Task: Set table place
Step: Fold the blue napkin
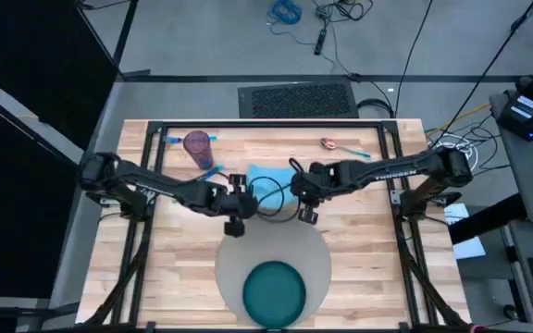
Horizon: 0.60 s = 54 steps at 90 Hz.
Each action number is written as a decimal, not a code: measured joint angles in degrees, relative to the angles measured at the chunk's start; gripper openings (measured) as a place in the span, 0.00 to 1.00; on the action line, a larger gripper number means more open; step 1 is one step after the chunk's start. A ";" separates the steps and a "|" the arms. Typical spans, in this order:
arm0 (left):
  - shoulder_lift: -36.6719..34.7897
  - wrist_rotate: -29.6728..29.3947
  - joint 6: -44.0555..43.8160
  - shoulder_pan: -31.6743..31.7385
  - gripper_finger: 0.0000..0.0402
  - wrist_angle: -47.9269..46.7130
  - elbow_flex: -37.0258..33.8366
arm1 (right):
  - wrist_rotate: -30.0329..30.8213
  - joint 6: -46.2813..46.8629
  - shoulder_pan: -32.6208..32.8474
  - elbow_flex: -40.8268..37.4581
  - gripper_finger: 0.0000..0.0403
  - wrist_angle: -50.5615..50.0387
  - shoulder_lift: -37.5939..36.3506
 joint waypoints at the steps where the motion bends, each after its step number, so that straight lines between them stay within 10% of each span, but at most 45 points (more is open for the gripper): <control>1: 0.23 0.09 -0.04 -0.03 0.00 0.15 0.00 | 0.05 0.24 0.11 -0.17 0.00 0.07 0.00; 54: 3.11 5.93 -0.50 -1.88 0.00 3.55 0.00 | -4.33 7.73 5.88 -4.93 0.00 7.67 0.00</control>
